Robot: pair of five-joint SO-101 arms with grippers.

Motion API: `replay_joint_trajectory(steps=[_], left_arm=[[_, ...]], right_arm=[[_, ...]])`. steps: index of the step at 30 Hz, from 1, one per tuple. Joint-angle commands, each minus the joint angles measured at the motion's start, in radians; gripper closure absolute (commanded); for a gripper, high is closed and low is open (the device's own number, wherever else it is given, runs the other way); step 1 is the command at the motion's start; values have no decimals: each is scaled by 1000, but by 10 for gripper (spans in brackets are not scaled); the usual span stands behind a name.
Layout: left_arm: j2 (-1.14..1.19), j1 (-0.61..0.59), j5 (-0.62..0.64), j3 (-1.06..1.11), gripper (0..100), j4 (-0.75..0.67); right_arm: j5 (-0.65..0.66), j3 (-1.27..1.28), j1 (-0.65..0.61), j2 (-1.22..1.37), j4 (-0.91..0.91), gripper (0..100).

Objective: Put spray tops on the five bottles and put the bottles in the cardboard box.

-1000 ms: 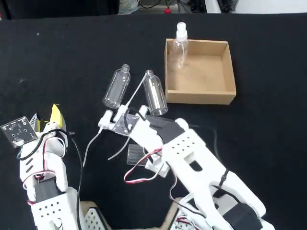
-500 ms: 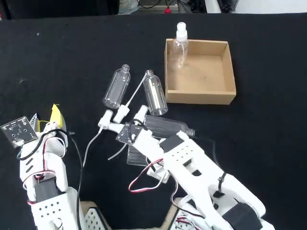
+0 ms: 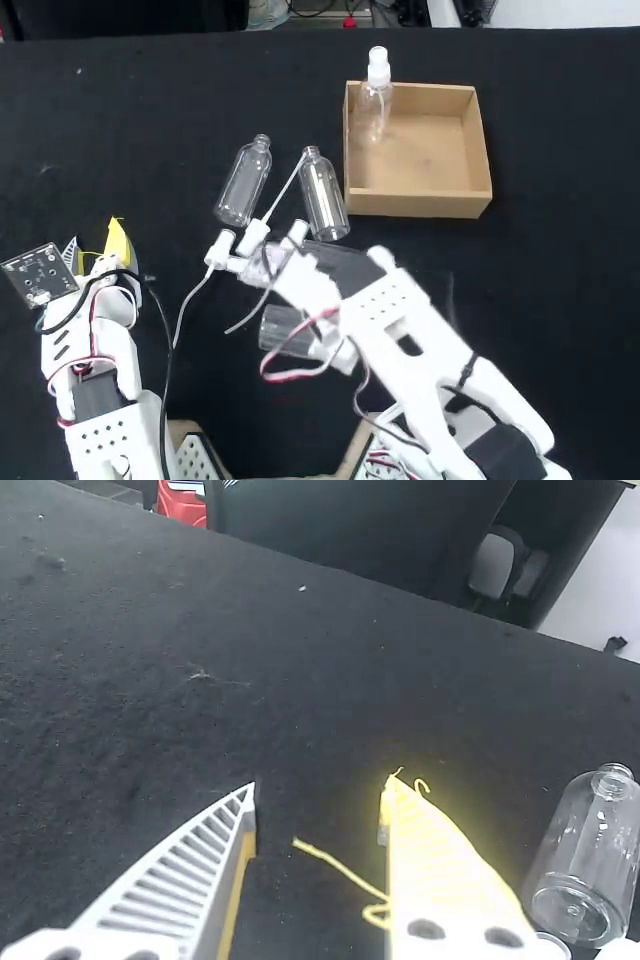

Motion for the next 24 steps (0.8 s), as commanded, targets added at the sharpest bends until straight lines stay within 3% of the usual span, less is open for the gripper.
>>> replay_joint_trajectory(steps=[1, 4, 14, 19, 24], left_arm=[[-14, -2, 0, 19, 805, -25], [-14, -2, 0, 19, 805, -25], [-14, -1, 0, 19, 805, -25], [-12, -1, 0, 19, 805, -25], [-11, -1, 0, 19, 805, -25]], right_arm=[[21, -252, 117, -65, 196, 893], [121, -366, 310, -124, 281, 893], [520, -272, 1155, -173, 166, 892], [529, -122, 1456, -171, -117, 892], [396, 160, 1528, -170, -381, 892]])
